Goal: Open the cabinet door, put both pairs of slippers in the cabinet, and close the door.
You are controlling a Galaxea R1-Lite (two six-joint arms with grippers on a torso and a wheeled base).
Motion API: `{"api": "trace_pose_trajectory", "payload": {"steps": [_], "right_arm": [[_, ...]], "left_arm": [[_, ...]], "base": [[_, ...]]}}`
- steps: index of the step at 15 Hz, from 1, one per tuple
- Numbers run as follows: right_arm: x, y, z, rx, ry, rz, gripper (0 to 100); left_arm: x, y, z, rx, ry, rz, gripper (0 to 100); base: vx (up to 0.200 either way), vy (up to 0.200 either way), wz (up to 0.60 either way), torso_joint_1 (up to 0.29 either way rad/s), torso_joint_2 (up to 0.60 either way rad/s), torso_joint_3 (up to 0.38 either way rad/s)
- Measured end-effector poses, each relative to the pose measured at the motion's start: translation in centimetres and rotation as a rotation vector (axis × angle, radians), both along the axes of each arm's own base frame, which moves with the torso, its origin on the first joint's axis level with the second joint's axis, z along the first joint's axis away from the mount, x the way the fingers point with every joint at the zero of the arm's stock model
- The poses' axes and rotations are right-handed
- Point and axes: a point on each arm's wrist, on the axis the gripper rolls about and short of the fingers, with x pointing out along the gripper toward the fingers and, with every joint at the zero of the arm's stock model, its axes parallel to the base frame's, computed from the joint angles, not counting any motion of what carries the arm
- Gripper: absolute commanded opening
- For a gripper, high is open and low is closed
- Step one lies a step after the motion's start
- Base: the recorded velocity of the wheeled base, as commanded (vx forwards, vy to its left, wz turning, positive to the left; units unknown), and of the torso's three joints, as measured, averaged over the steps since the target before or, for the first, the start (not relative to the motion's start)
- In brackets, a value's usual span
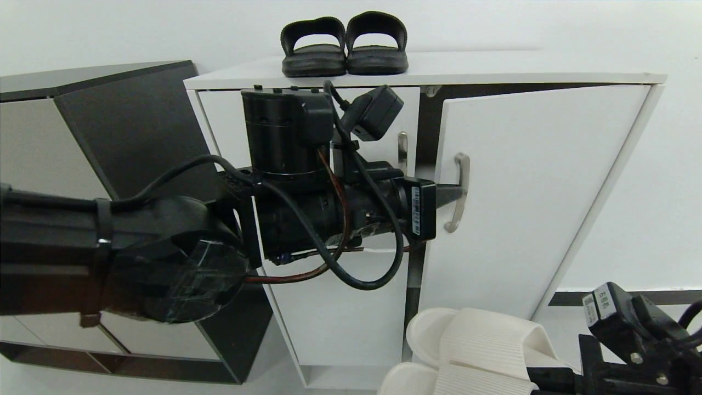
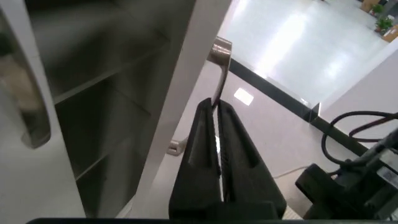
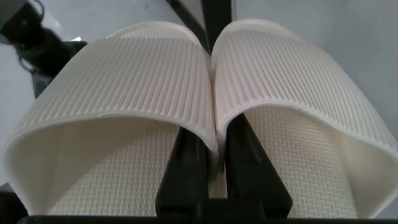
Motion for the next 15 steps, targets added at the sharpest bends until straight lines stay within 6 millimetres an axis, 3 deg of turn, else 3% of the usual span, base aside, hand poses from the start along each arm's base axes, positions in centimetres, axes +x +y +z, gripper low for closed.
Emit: {"api": "trace_pose_trajectory", "payload": {"steps": [5,7,10,12,15], "right_arm": [[-0.3,-0.4,-0.1,-0.009,-0.023,0.009,0],[-0.4,-0.4,-0.2,-0.013,-0.027,0.012,0],[-0.4,-0.4,-0.2,-0.014,-0.026,0.012,0],[-0.4,-0.4,-0.2,-0.014,-0.026,0.011,0],[-0.4,-0.4,-0.3,-0.018,-0.028,0.013,0]], "left_arm": [[-2.7,2.5,0.5,-0.026,-0.022,-0.007,0],[-2.9,3.1,1.1,-0.039,-0.033,0.001,0],[-1.3,3.6,1.9,-0.059,-0.054,0.045,0],[0.8,3.6,2.2,-0.068,-0.063,0.089,0],[2.9,2.9,2.2,-0.072,-0.067,0.111,0]], "base": [[0.0,0.0,0.0,0.0,0.0,0.0],[0.0,0.0,0.0,0.0,0.0,0.0],[0.0,0.0,0.0,0.0,0.0,0.0],[0.0,0.0,0.0,0.0,0.0,0.0],[0.0,0.0,0.0,0.0,0.0,0.0]]}}
